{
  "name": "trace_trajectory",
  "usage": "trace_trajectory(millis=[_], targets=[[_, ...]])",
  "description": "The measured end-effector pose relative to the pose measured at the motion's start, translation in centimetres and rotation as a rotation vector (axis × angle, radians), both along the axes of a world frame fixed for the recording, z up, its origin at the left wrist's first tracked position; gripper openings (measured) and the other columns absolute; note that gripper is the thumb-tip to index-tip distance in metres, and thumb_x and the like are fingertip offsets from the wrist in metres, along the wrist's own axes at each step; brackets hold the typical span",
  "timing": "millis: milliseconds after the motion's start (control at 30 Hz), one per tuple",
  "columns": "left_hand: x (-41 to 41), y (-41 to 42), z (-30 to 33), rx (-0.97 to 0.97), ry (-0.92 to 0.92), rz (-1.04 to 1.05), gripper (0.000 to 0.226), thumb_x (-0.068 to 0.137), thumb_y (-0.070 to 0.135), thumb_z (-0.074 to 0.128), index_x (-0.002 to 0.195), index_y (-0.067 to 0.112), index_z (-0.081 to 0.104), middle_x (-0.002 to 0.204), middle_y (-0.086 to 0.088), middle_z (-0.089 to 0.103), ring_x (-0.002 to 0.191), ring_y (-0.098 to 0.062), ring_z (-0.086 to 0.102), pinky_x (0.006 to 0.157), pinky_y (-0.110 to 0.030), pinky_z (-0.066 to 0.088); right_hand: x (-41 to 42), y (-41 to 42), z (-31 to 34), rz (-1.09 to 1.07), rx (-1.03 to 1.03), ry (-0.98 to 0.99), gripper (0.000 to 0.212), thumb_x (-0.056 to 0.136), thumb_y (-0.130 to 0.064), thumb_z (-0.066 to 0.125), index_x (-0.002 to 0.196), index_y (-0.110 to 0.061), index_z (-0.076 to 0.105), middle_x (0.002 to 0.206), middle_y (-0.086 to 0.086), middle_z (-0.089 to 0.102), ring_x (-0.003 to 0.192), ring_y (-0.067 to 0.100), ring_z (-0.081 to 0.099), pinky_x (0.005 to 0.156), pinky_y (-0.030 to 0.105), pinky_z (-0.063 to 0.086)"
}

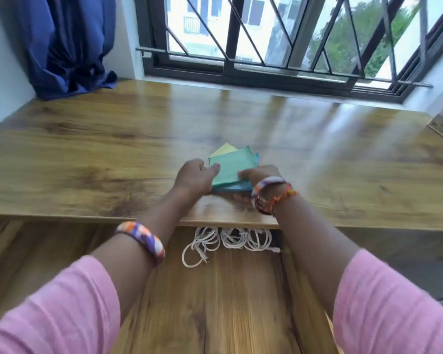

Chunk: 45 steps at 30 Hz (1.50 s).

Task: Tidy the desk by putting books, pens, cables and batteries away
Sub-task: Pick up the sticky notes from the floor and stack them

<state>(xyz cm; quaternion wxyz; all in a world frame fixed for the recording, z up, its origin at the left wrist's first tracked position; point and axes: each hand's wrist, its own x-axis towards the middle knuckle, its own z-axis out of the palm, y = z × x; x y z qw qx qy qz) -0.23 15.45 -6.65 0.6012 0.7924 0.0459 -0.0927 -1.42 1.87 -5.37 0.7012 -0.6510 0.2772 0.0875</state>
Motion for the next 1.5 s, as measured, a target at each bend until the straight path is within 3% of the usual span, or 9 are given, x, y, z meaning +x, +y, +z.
trace_trajectory(millis=[67,167,300,500,733,833,1033,1167,1500], targets=[[-2.3,0.2,-0.6,0.038,-0.026,0.042,0.044,0.089,0.027,0.059,0.124,0.003,0.048,0.108,-0.012,0.054,0.102,-0.032,0.059,0.088,-0.047,0.052,-2.7,0.6,0.2,-0.030,0.070,0.013,0.005,0.085,0.006,0.056,0.090,0.003,0.056,0.093,0.022,0.060,0.067,0.032,0.060,0.038,0.039,0.053],[-6.2,1.7,-1.2,-0.138,0.049,0.111,0.060,0.086,0.025,0.063,0.133,-0.004,0.037,0.118,-0.015,0.058,0.100,-0.027,0.062,0.084,-0.043,0.054,-7.3,0.4,0.0,0.065,0.214,-0.029,0.006,0.087,0.006,0.053,0.090,0.002,0.056,0.090,0.019,0.063,0.066,0.029,0.065,0.043,0.031,0.056],[-12.0,3.6,-0.6,-0.393,0.185,0.049,0.018,0.091,0.017,0.055,0.100,0.001,0.059,0.074,-0.006,0.068,0.047,-0.004,0.060,0.042,-0.017,0.047,-13.3,0.5,-1.0,0.149,0.252,-0.047,0.019,0.083,0.003,0.059,0.102,0.000,0.057,0.092,0.017,0.065,0.060,0.021,0.069,0.043,0.026,0.054],[-18.1,5.4,-1.0,-0.496,0.260,0.156,0.007,0.086,0.005,0.058,0.082,0.007,0.064,0.060,0.001,0.070,0.050,-0.007,0.066,0.044,-0.018,0.051,-17.8,2.2,-1.7,0.324,0.178,0.002,0.011,0.087,-0.004,0.059,0.098,-0.003,0.059,0.089,0.014,0.066,0.061,0.017,0.069,0.047,0.029,0.057],[-18.8,8.4,-0.1,-0.549,0.132,0.332,0.007,0.083,0.004,0.062,0.089,0.008,0.064,0.090,-0.008,0.068,0.073,-0.017,0.067,0.065,-0.030,0.058,-15.3,4.1,-1.6,0.299,-0.245,-0.203,0.023,0.095,-0.021,0.050,0.077,-0.013,0.061,0.072,0.007,0.063,0.056,0.017,0.058,0.049,0.029,0.047],[-17.8,9.1,0.9,-0.609,0.075,0.360,0.007,0.089,0.007,0.056,0.087,0.012,0.060,0.091,-0.009,0.066,0.075,-0.022,0.064,0.053,-0.035,0.058,-11.4,3.9,-1.5,0.292,-0.682,-0.384,0.015,0.090,-0.018,0.055,0.090,-0.012,0.069,0.092,0.010,0.070,0.085,0.024,0.064,0.080,0.033,0.050],[-13.7,9.7,1.8,-0.621,0.106,0.308,0.006,0.091,0.007,0.052,0.090,0.011,0.056,0.087,-0.008,0.065,0.065,-0.019,0.066,0.040,-0.030,0.054,-2.8,2.9,-1.9,0.422,-1.094,-0.398,0.035,0.091,-0.023,0.053,0.125,-0.013,0.054,0.133,0.011,0.052,0.126,0.029,0.042,0.101,0.036,0.037],[-11.2,9.8,0.7,-0.618,0.130,0.297,0.008,0.088,0.004,0.055,0.095,0.009,0.057,0.091,-0.010,0.065,0.062,-0.017,0.068,0.038,-0.025,0.052,0.4,1.8,-2.5,0.505,-1.248,-0.333,0.048,0.096,-0.035,0.041,0.139,-0.015,0.036,0.152,0.005,0.029,0.142,0.024,0.014,0.110,0.041,0.023],[-11.9,8.8,-1.2,-0.573,0.210,0.259,0.011,0.089,0.005,0.055,0.097,0.011,0.059,0.090,-0.009,0.066,0.056,-0.011,0.068,0.036,-0.024,0.051,-5.8,0.7,-3.6,0.697,-1.401,-0.511,0.063,0.074,-0.061,0.061,0.125,-0.024,0.055,0.131,0.003,0.047,0.125,0.026,0.036,0.100,0.039,0.022]])
